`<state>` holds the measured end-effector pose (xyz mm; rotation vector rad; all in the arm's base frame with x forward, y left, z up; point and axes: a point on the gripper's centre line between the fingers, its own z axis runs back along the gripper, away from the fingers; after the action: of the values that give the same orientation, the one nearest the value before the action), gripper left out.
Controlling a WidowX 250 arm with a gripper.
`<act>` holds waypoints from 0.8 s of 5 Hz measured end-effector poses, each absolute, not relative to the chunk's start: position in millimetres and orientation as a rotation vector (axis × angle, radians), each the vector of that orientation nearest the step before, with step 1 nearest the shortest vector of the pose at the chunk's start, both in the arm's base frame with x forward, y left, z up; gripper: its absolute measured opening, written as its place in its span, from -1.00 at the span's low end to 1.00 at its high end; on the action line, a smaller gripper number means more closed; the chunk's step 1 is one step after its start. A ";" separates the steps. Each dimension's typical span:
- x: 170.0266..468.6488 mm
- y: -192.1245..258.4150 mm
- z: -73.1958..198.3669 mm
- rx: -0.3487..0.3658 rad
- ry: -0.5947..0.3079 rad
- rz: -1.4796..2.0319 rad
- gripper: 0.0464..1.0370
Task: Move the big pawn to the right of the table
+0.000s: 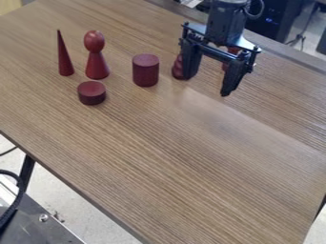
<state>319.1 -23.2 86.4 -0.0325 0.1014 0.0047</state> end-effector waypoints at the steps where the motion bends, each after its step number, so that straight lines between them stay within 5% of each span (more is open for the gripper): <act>1: 315.6 -23.2 76.3 -0.032 0.137 0.006 0.93; 4: 307.4 53.2 89.4 -0.087 -0.023 0.201 0.93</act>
<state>307.4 53.2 89.4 -0.0868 -0.0228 0.2009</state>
